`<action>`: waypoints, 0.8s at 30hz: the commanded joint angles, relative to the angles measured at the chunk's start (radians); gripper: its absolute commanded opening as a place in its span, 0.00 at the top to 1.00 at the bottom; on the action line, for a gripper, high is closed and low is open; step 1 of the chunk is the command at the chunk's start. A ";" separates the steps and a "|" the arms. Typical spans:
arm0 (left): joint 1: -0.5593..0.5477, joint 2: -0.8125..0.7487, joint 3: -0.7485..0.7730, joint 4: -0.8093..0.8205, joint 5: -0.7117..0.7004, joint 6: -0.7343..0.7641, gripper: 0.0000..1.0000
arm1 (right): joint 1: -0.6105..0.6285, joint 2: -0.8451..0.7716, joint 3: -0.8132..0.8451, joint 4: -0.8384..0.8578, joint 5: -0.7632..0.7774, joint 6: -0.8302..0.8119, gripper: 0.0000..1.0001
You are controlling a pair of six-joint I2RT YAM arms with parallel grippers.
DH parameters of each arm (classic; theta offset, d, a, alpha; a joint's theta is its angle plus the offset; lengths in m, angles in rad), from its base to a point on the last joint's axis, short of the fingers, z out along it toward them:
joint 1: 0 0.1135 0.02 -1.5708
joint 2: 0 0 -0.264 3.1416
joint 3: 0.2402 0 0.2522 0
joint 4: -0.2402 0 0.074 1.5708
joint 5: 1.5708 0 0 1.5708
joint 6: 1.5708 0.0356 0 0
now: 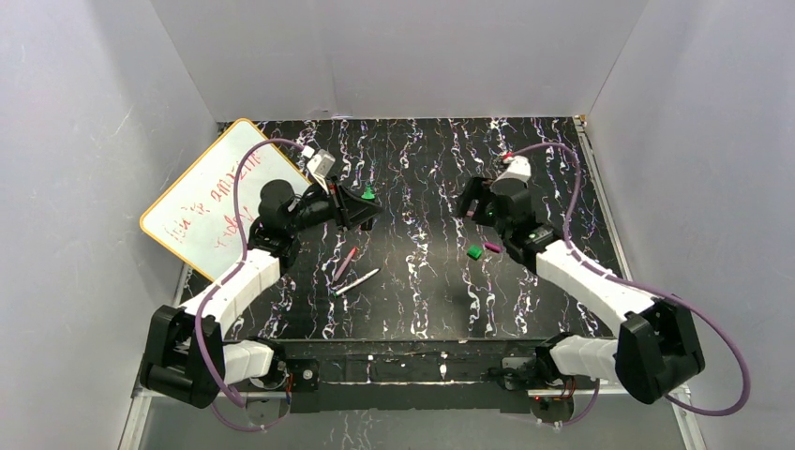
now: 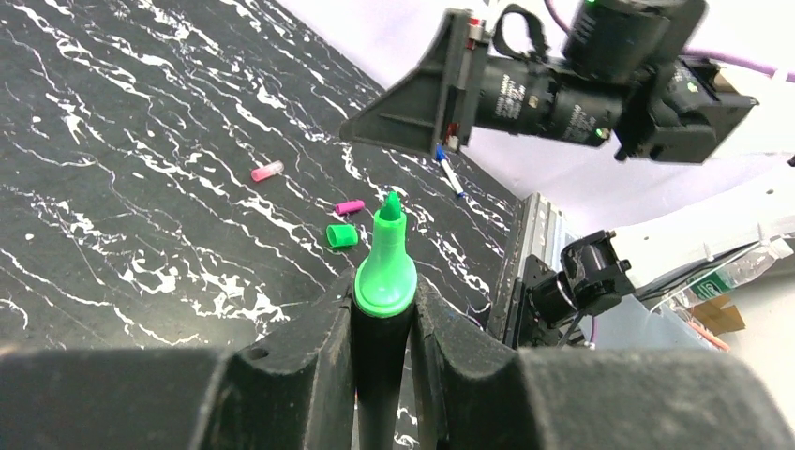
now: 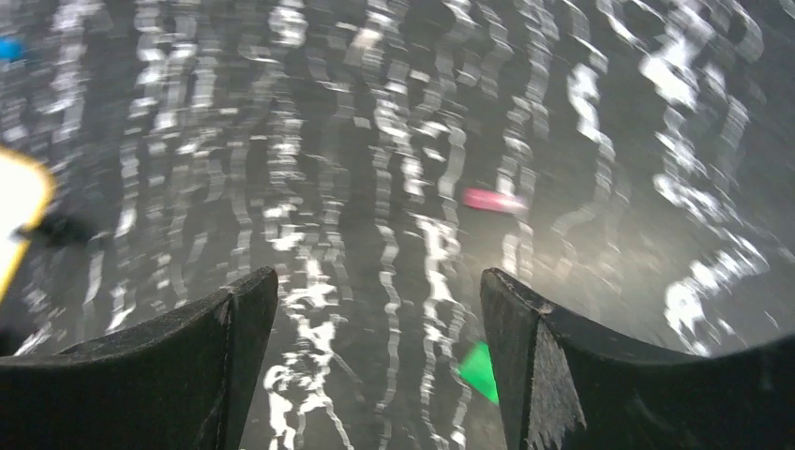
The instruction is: Insert the pens into the pen caps
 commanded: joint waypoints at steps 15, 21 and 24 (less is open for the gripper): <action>-0.003 -0.017 0.080 -0.163 -0.036 0.126 1.00 | -0.122 0.453 0.621 -1.138 0.050 1.235 0.45; -0.015 -0.029 0.112 -0.271 -0.059 0.200 1.00 | -0.149 0.429 0.402 -0.887 -0.213 1.327 0.46; -0.038 -0.033 0.128 -0.342 -0.080 0.252 1.00 | -0.149 0.407 0.406 -0.890 -0.144 1.343 0.32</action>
